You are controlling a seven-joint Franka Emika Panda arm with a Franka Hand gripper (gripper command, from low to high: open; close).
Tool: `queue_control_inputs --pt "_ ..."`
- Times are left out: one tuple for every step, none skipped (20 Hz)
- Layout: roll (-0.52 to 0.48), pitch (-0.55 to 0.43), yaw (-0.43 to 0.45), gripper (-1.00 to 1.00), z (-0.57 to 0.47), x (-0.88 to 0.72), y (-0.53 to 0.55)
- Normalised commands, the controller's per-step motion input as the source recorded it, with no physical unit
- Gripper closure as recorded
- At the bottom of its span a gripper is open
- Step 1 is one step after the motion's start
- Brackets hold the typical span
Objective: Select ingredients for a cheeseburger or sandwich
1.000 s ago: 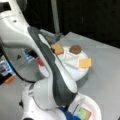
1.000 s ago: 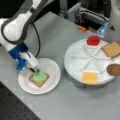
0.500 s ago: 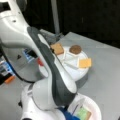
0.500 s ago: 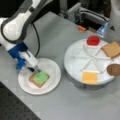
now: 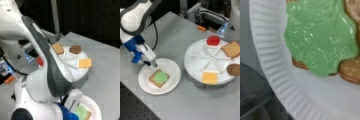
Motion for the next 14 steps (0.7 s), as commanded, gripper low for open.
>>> queue_control_inputs --pt "-0.695 -0.011 -0.077 -1.0 0.33 -0.33 0.61" --pt "-0.852 -0.053 -0.086 -1.0 0.29 -0.37 0.65" --pt "-0.92 -0.076 -0.089 -1.0 0.25 -0.41 0.69" --pt "-0.899 -0.096 -0.092 -1.0 0.22 -0.43 0.69" --pt "-0.886 -0.124 -0.106 -1.0 0.17 -0.46 0.7" --pt "-0.875 -0.158 -0.124 -1.0 0.14 -0.5 0.69" --pt "-0.844 -0.182 -0.129 -1.0 0.13 -0.53 0.7" --pt "-0.81 -0.204 -0.132 -1.0 0.12 -0.56 0.68" --pt "-0.766 -0.226 -0.128 -1.0 0.12 -0.59 0.66" --pt "-0.705 -0.237 -0.123 -1.0 0.11 -0.61 0.63" --pt "-0.641 -0.244 -0.119 -1.0 0.08 -0.6 0.57" --pt "-0.58 -0.248 -0.114 -1.0 0.03 -0.58 0.5" --pt "-0.526 -0.251 -0.109 -1.0 -0.01 -0.56 0.42" --pt "-0.53 -0.226 -0.052 -1.0 -0.03 -0.57 0.37"
